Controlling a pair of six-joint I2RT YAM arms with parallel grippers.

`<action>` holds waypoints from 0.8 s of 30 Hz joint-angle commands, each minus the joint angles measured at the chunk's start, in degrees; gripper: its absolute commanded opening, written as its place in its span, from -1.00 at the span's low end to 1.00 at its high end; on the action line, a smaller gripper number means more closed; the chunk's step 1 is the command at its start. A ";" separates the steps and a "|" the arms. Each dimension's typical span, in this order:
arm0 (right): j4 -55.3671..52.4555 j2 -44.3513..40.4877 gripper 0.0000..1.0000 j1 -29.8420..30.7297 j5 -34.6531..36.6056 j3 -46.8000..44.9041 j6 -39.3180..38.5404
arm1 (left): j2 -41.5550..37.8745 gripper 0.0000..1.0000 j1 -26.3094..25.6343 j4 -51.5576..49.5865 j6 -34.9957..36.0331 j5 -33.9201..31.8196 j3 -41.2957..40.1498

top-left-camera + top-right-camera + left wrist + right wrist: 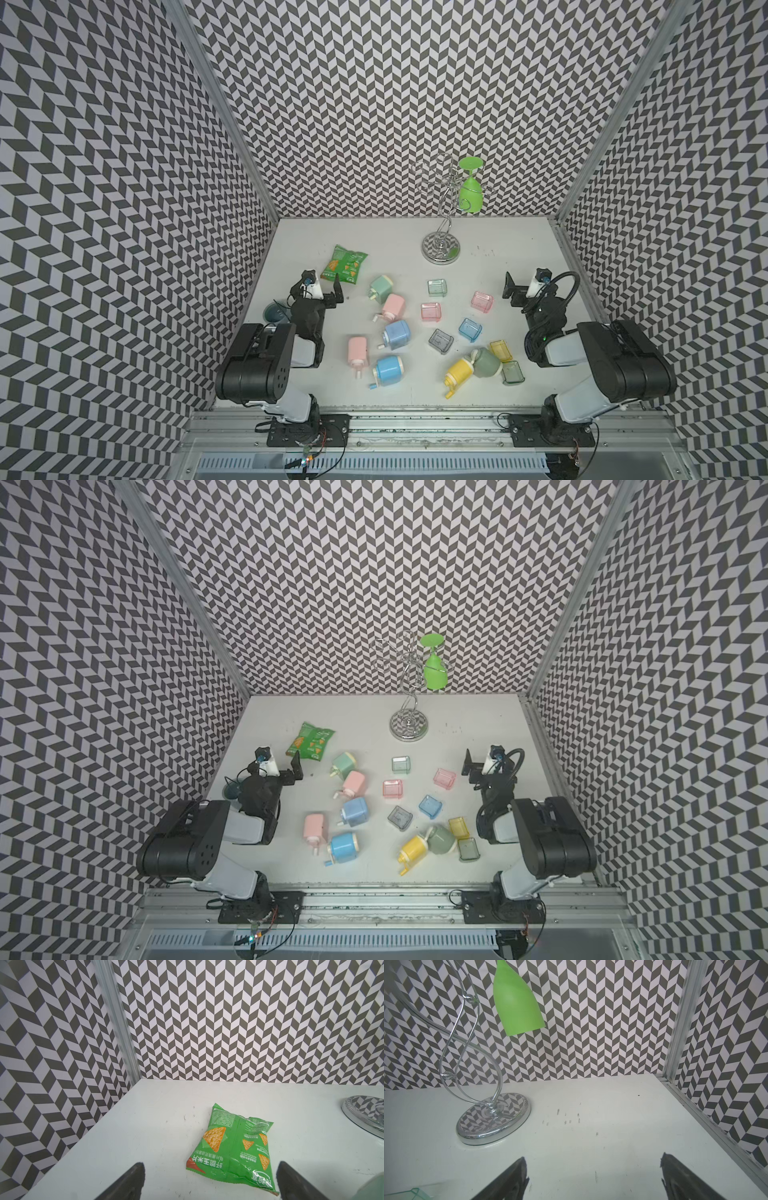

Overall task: Put the tray back into the pencil sharpener
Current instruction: Move the container to the center of the board.

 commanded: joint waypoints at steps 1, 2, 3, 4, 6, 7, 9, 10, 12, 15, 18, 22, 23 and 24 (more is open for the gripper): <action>4.52 -0.27 1.00 0.03 0.27 -0.31 -0.01 | -0.30 1.00 0.29 0.07 0.24 0.68 0.76; 4.44 -0.18 1.00 0.03 0.27 -0.31 -0.01 | -0.21 1.00 0.30 0.04 0.22 0.68 0.77; 4.39 -0.22 1.00 0.03 0.24 -0.31 -0.01 | -0.27 1.00 0.31 0.06 0.27 0.68 0.76; 4.43 -0.21 1.00 0.03 0.28 -0.27 -0.01 | -0.23 1.00 0.29 0.05 0.30 0.67 0.77; 4.28 -0.19 1.00 0.03 0.24 -0.22 -0.01 | -0.22 1.00 0.30 0.05 0.22 0.68 0.77; 4.33 -0.17 1.00 0.03 0.27 -0.22 -0.01 | -0.21 1.00 0.29 0.09 0.27 0.68 0.77; 4.35 -0.19 1.00 0.03 0.29 -0.22 -0.01 | -0.24 1.00 0.31 0.12 0.24 0.70 0.77; 4.35 -0.19 1.00 -0.02 0.30 -0.24 -0.01 | -0.26 1.00 0.31 0.06 0.23 0.68 0.77; 4.35 -0.19 1.00 0.03 0.28 -0.22 -0.01 | -0.29 1.00 0.33 0.05 0.29 0.74 0.77; 3.46 -0.46 1.00 0.03 0.20 0.02 0.20 | -0.20 1.00 0.29 -0.04 0.25 0.69 0.83; 1.30 -1.47 0.92 -0.07 0.17 0.39 0.25 | -0.36 1.00 0.38 -0.04 0.16 0.77 0.77; 5.70 -6.87 0.81 0.09 -1.26 -5.01 -1.01 | -3.28 0.99 0.38 2.48 0.38 1.16 -1.73; 4.01 -9.25 0.80 0.12 -1.24 -5.36 -1.02 | -4.98 0.99 0.31 1.76 0.50 1.28 -2.16; 0.82 -12.00 0.79 0.13 -0.82 -5.12 -0.46 | -7.06 0.99 0.25 0.56 0.54 1.29 -2.53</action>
